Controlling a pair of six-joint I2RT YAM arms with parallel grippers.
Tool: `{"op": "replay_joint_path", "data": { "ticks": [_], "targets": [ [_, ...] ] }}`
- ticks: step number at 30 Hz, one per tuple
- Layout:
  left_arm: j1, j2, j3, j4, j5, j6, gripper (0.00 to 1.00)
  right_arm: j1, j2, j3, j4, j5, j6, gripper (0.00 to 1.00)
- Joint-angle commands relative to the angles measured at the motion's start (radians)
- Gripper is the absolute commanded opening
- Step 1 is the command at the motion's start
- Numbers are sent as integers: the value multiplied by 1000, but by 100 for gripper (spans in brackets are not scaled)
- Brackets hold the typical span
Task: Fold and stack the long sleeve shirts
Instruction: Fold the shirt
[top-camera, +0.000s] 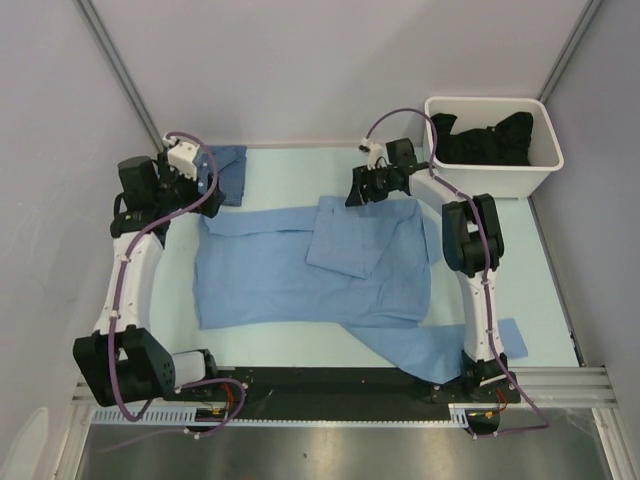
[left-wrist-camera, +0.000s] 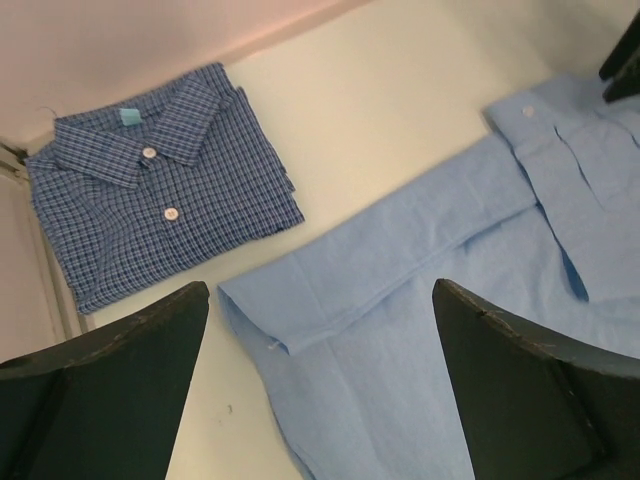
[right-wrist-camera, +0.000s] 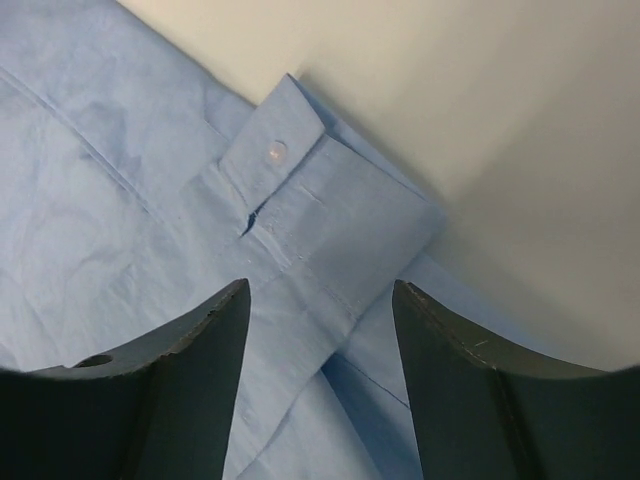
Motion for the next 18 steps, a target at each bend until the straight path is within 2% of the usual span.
{"op": "replay_joint_path", "data": {
  "ticks": [1,7,18],
  "targets": [
    [3,-30,55,53,-64,-114,99,17,26,21,64,-9,33,63],
    [3,-33,93,72,-197,-185,99,17,55,27,79,-5,108,60],
    [3,-91,38,111,-117,-159,99,-35,-27,-108,133,-19,241,62]
  ]
}}
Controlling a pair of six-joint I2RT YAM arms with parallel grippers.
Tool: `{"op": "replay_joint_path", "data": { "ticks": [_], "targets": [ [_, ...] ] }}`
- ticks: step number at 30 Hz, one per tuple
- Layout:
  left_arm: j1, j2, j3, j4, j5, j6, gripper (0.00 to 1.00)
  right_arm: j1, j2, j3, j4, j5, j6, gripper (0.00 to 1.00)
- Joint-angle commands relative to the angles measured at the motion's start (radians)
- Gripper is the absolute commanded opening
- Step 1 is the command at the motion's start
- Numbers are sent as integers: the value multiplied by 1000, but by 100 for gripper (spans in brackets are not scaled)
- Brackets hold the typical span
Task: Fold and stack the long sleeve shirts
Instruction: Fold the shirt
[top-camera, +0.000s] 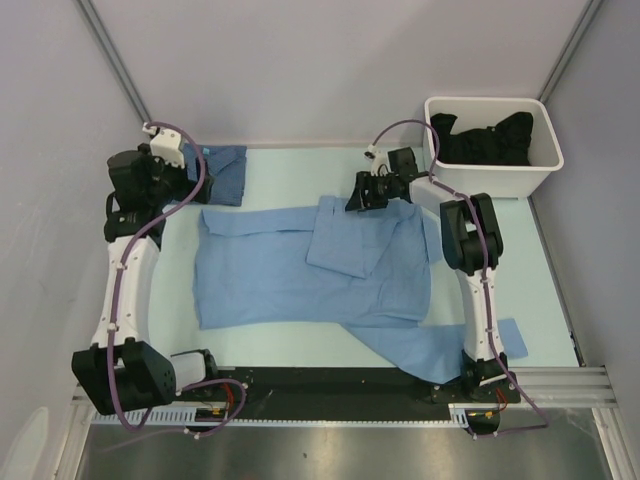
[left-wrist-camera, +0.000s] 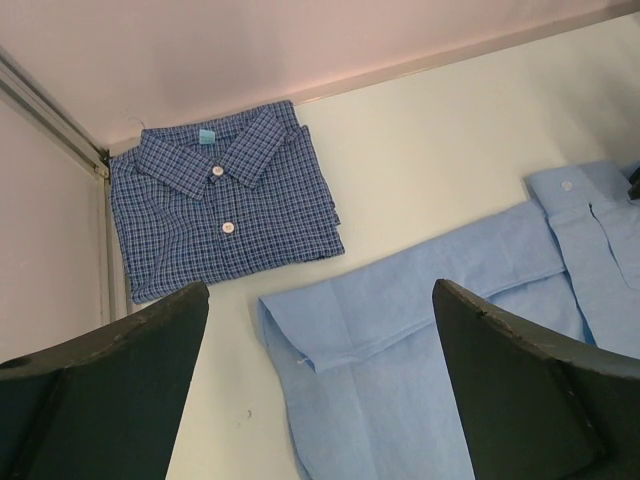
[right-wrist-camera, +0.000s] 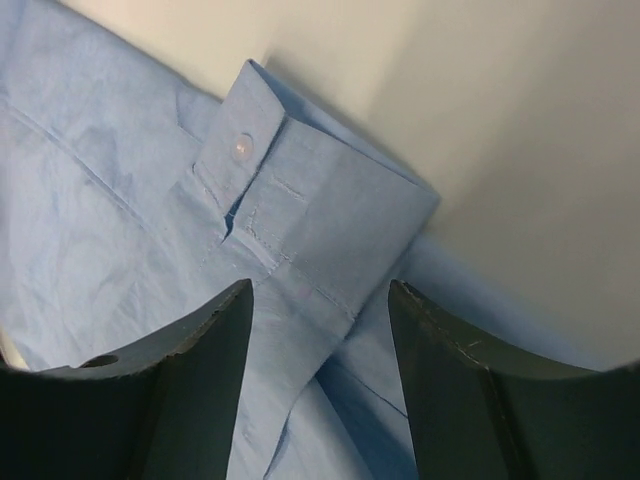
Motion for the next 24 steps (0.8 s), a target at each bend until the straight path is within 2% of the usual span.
{"op": "replay_joint_path", "data": {
  "ticks": [1,14,17,18,20,21,22,23,24],
  "targets": [
    [5,-54,-17,55,18,-14,99,-28,-56,-34,26,0,91,62],
    [3,-40,-14,78,21,-41,99,7,55,29,111,-40,252,57],
    [5,-57,-32,104,29,-43,99,0,72,34,123,-40,273,53],
    [5,-60,-37,107,37,-43,99,-2,70,34,128,-43,283,46],
    [5,-55,-37,93,52,-40,99,-8,58,40,129,-58,286,37],
    [3,-51,-26,80,93,-38,99,-8,50,43,134,-64,281,27],
    [3,-40,-20,63,121,-15,100,-8,43,43,140,-89,280,21],
    [3,-32,-8,29,150,-4,100,-6,18,43,145,-101,275,7],
    [3,-29,-5,18,208,9,99,-6,6,41,143,-116,260,0]
  ]
}}
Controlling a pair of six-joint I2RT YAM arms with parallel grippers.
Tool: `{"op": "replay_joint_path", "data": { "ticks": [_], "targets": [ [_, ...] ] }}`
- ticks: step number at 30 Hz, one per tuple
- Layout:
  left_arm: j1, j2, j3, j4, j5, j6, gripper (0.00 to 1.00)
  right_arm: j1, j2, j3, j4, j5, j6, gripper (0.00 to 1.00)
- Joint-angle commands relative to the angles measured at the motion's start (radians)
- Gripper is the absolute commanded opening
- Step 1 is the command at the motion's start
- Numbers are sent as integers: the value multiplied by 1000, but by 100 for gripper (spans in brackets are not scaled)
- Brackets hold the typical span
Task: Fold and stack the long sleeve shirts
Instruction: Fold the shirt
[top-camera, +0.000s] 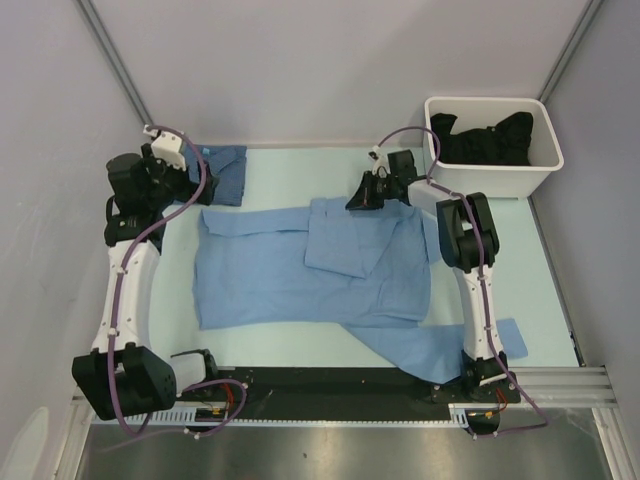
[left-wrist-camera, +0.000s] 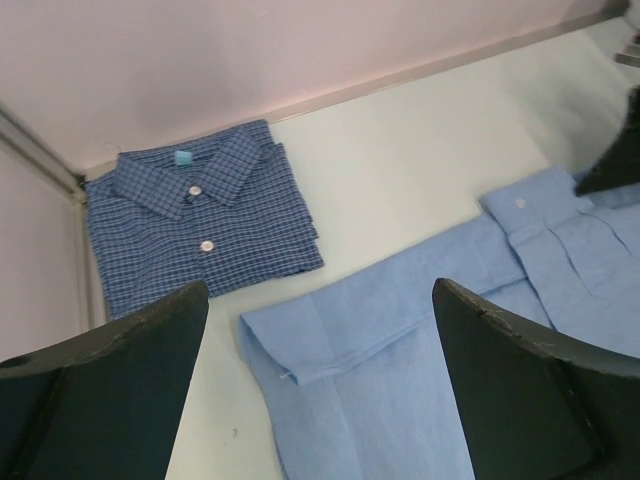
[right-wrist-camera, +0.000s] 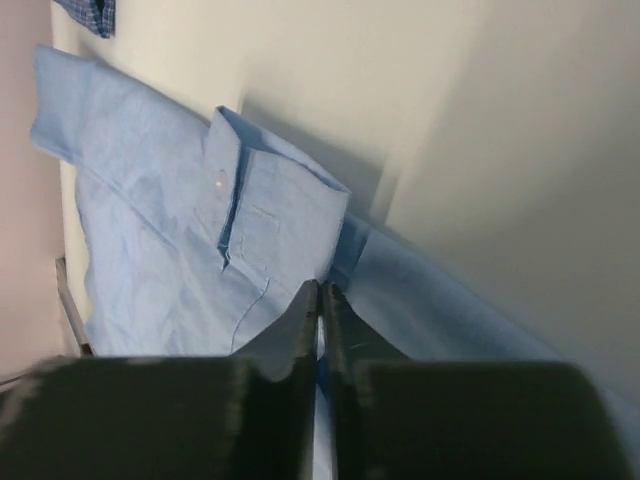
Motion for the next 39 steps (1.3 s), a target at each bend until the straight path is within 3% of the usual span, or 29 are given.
{"op": "replay_joint_path", "data": {
  "ticks": [1,7,11,23,34,39],
  "targets": [
    [3,6,24,-37,173,24,99,1,-60,36,36,-70,-16,0],
    [-11,15,-19,-25,314,38,100,38,-240,-90,116,-133,-92,0],
    [-77,20,-68,-33,382,127,99,74,-385,-182,119,-193,-212,0],
    [-352,20,-188,-68,485,644,99,217,-701,-406,-102,-251,-687,0],
    [-485,34,-220,-51,532,670,100,321,-880,-538,-116,-157,-859,0],
    [-502,40,-202,-131,572,692,100,343,-901,-557,-102,-99,-878,0]
  ]
}}
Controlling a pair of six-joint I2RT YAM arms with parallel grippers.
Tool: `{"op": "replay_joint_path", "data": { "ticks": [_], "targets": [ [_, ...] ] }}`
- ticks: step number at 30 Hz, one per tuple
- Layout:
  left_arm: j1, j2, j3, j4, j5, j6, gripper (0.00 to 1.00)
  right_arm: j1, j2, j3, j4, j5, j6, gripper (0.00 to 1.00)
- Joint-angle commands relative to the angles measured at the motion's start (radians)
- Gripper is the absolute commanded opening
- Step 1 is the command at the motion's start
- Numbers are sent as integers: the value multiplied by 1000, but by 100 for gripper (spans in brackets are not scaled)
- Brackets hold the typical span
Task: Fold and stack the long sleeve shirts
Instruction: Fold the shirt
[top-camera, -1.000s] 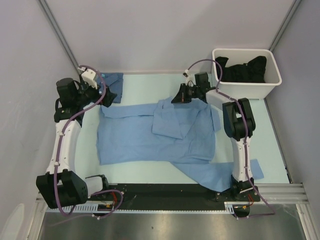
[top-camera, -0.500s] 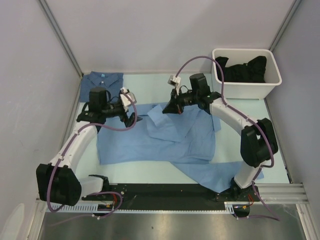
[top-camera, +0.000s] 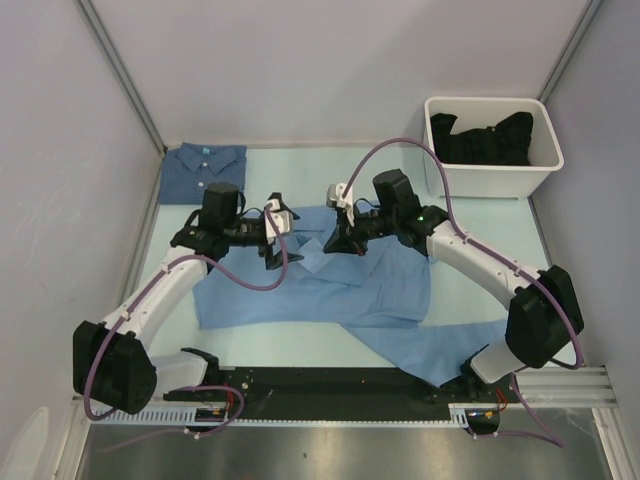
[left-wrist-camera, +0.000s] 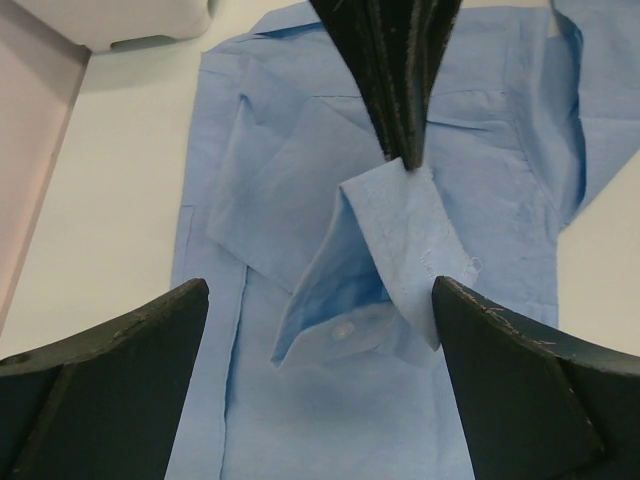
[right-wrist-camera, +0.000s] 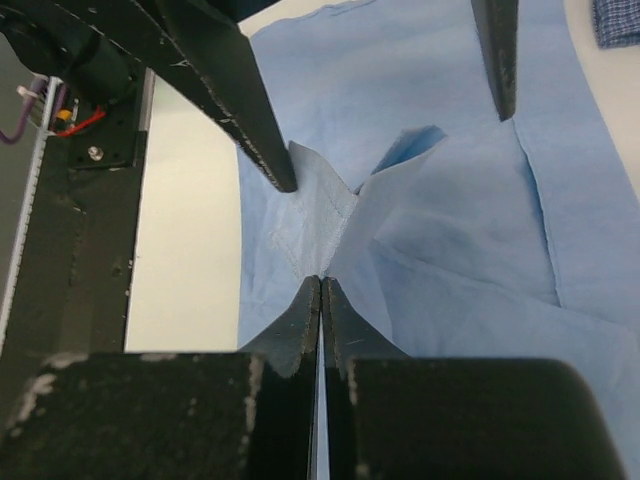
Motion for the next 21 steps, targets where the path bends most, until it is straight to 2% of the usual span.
{"op": "replay_joint_path", "data": {
  "ticks": [1,9,13,16,19,20,21],
  "targets": [
    [-14,-2,12,-57,94,52,100,10,-45,-9,22,57,-84,0],
    [-86,10,6,-66,51,32,99,68,-111,-60,74,139,-140,0],
    [-102,30,13,-65,15,-34,89,73,-130,-66,90,151,-147,0],
    [-108,14,4,-65,-3,-58,75,87,-159,-80,91,149,-169,0],
    [-112,-8,2,-86,-11,-65,51,97,-182,-94,90,155,-183,0],
    [-115,-23,9,-111,-6,-56,30,100,-185,-95,94,157,-175,0],
    [-128,-31,27,-140,2,-43,18,102,-188,-94,97,160,-157,0]
  ]
}}
